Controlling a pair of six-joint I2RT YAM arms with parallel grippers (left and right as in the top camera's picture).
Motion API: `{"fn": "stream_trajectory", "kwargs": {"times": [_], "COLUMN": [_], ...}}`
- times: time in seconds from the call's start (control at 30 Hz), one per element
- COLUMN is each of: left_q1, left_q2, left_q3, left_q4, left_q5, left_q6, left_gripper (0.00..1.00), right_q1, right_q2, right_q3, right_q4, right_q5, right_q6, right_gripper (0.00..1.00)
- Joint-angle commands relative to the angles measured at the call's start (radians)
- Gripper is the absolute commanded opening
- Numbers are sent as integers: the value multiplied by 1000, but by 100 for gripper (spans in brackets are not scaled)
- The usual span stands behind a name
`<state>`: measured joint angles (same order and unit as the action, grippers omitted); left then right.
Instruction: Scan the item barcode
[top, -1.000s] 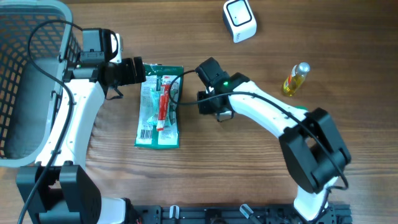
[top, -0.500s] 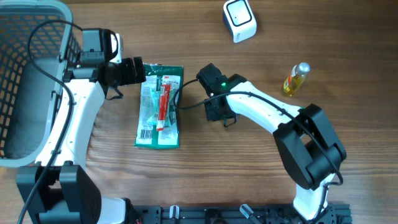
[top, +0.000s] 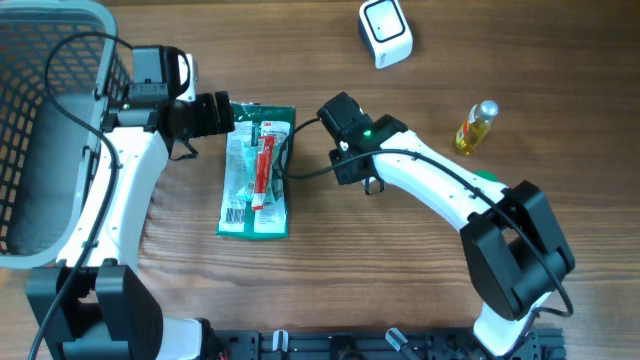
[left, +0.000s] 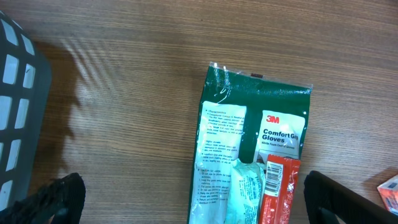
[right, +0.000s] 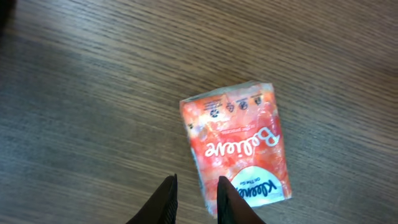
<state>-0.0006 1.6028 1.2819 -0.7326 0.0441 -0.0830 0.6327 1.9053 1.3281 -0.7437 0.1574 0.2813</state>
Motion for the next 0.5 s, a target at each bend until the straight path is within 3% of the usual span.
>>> {"fn": "stream_trajectory", "kwargs": {"times": [0.0,0.47], "left_q1": [3,3], "left_q2": [-4,-4], "left_q3": [7,7], "left_q4": [3,3], "left_q5": [8,8], "left_q6": [16,16], "left_gripper": [100,100], "right_q1": [3,3], "right_q2": [-13,75], "right_q3": [-13,-13], "right_q4": [7,26], "right_q5": [34,83], "right_q6": [-18,-18], "right_gripper": [22,26]}}
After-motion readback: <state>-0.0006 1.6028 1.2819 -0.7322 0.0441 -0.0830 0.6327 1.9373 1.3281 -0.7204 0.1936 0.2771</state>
